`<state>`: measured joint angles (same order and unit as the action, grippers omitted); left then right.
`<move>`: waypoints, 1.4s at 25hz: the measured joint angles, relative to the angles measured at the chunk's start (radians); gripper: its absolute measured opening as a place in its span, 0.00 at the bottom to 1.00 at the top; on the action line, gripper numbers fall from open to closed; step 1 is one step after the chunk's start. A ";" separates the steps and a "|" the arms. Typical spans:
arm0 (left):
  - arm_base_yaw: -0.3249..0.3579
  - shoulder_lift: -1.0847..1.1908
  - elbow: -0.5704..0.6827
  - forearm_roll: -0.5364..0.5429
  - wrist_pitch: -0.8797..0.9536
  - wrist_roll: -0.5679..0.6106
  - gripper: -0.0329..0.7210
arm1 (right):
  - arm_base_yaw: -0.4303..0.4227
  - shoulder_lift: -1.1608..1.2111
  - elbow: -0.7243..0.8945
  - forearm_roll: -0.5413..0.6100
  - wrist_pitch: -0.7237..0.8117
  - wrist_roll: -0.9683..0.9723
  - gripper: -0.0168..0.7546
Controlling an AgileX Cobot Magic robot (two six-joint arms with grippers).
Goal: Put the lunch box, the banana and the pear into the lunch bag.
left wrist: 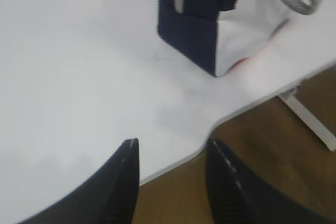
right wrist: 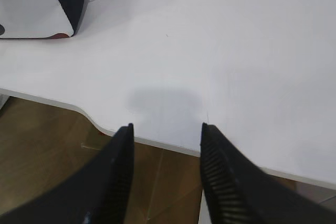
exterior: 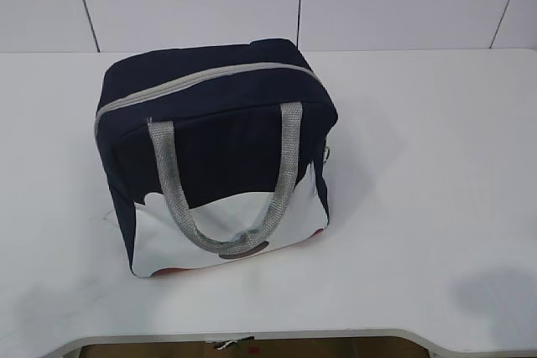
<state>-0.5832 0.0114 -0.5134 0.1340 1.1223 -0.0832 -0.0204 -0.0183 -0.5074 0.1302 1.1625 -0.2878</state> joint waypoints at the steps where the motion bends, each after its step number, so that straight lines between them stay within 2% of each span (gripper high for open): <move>1: 0.055 0.000 0.000 -0.002 0.000 0.000 0.46 | 0.000 0.000 0.000 0.000 0.000 0.000 0.48; 7: 0.506 0.000 0.000 -0.004 0.000 0.000 0.46 | 0.000 0.000 0.000 0.000 0.000 0.000 0.48; 9: 0.596 0.000 0.000 -0.005 0.000 0.000 0.46 | 0.000 0.000 0.000 0.000 0.000 0.000 0.48; 11: 0.649 0.000 0.000 -0.005 0.000 0.000 0.46 | 0.000 0.000 0.000 0.000 0.000 0.000 0.48; 15: 0.660 0.000 0.000 -0.010 0.000 0.000 0.45 | 0.000 0.000 0.000 0.000 -0.001 0.000 0.48; 22: 0.660 0.000 0.000 -0.091 0.000 0.000 0.44 | 0.000 0.000 0.000 0.000 -0.001 0.000 0.48; 35: 0.660 0.000 0.000 -0.083 -0.001 0.006 0.42 | 0.000 0.000 0.000 0.000 -0.001 0.000 0.48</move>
<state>0.0772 0.0114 -0.5134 0.0511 1.1214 -0.0769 -0.0204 -0.0183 -0.5074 0.1302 1.1618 -0.2878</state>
